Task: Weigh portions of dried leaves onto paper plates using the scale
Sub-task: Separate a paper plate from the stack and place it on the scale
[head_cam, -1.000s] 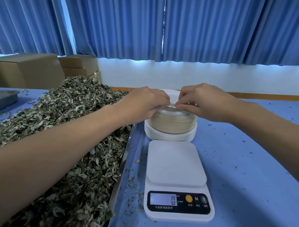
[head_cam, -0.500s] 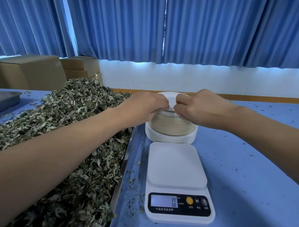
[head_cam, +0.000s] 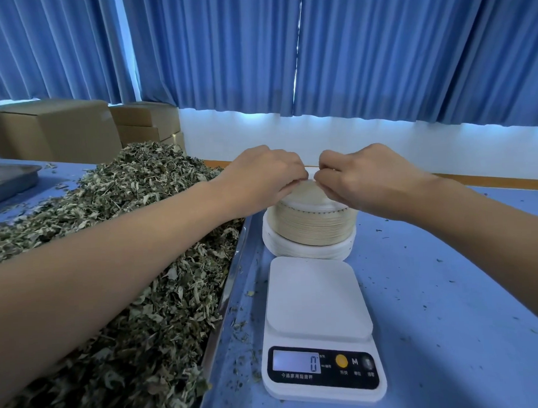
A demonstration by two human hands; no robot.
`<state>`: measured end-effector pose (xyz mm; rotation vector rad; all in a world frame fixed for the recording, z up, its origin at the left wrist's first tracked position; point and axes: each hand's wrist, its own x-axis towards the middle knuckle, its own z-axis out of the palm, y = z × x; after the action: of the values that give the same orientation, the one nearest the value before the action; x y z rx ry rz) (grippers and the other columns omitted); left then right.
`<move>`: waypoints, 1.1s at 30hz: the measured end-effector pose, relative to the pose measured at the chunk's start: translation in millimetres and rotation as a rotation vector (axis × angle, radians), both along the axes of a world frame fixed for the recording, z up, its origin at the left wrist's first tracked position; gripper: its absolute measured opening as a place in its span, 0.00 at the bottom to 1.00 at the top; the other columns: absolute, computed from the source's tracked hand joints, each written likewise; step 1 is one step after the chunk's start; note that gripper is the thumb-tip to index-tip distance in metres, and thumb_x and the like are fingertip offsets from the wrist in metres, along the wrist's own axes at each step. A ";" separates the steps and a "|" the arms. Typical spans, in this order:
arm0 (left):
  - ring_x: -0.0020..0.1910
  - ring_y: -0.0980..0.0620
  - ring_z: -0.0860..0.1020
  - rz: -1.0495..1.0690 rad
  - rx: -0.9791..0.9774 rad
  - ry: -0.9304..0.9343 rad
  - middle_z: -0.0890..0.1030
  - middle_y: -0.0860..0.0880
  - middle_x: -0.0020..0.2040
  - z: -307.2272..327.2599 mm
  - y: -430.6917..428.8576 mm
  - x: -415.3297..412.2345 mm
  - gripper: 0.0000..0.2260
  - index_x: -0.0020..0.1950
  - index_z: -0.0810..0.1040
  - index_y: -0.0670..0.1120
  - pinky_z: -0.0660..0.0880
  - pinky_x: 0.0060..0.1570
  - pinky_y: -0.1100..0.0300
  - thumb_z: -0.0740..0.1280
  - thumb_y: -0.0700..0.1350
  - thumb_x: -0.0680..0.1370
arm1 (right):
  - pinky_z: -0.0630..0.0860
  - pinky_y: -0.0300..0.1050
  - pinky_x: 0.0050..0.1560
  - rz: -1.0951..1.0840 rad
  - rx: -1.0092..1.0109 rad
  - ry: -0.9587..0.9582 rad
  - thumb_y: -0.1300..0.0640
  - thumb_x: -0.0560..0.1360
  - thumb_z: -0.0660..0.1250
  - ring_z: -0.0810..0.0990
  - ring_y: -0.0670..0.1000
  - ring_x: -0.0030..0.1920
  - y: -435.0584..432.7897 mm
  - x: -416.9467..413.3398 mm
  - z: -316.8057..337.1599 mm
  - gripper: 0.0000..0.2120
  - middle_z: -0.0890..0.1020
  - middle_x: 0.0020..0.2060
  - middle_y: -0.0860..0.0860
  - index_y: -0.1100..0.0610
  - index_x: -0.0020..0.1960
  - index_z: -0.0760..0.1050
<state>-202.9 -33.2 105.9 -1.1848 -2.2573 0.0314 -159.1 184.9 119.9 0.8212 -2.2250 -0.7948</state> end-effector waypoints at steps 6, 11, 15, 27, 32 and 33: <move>0.55 0.47 0.77 0.123 -0.035 0.120 0.79 0.51 0.56 4.6 -2.8 32.2 0.14 0.61 0.78 0.51 0.72 0.53 0.51 0.53 0.47 0.86 | 0.71 0.48 0.26 0.131 -0.245 0.033 0.54 0.85 0.58 0.77 0.59 0.32 -2.8 34.0 -8.9 0.17 0.81 0.45 0.55 0.61 0.48 0.81; 0.49 0.44 0.79 0.076 -0.018 0.151 0.80 0.49 0.50 1.2 -12.7 94.4 0.10 0.53 0.81 0.48 0.74 0.47 0.47 0.59 0.43 0.82 | 0.65 0.45 0.22 0.198 -0.329 0.176 0.71 0.67 0.76 0.71 0.57 0.28 -1.3 85.0 -31.7 0.09 0.79 0.35 0.54 0.61 0.42 0.82; 0.30 0.43 0.76 0.008 -0.053 0.161 0.77 0.48 0.33 -17.3 -17.0 152.9 0.10 0.36 0.78 0.46 0.73 0.29 0.56 0.76 0.35 0.66 | 0.67 0.46 0.22 0.270 -0.354 0.185 0.70 0.69 0.76 0.71 0.57 0.27 -0.3 128.7 -62.8 0.07 0.79 0.34 0.54 0.60 0.44 0.84; 0.47 0.49 0.73 0.261 -0.174 -0.217 0.68 0.53 0.44 -82.0 -4.6 193.3 0.16 0.44 0.68 0.50 0.59 0.44 0.57 0.57 0.31 0.64 | 0.74 0.46 0.42 -0.196 -1.363 -0.268 0.43 0.84 0.57 0.80 0.48 0.36 12.9 151.7 -134.7 0.12 0.80 0.49 0.42 0.45 0.51 0.78; 0.80 0.45 0.50 0.419 0.141 -0.563 0.49 0.45 0.81 -98.7 -2.6 192.5 0.34 0.81 0.52 0.46 0.58 0.75 0.54 0.67 0.41 0.80 | 0.74 0.47 0.30 -0.331 -1.744 -0.617 0.44 0.84 0.58 0.82 0.54 0.26 8.1 152.5 -142.0 0.10 0.85 0.49 0.41 0.45 0.53 0.77; 0.81 0.46 0.46 0.431 0.236 -0.684 0.45 0.45 0.82 -99.4 -2.0 195.7 0.36 0.82 0.46 0.47 0.56 0.75 0.55 0.65 0.41 0.80 | 0.73 0.47 0.28 -0.335 -1.786 -0.659 0.45 0.84 0.58 0.82 0.56 0.26 6.2 154.8 -142.2 0.11 0.86 0.47 0.40 0.45 0.52 0.77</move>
<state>-7.2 -35.2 6.5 -0.6118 -2.9661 -0.5308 -4.3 191.1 -22.3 -0.2844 -2.4377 1.4860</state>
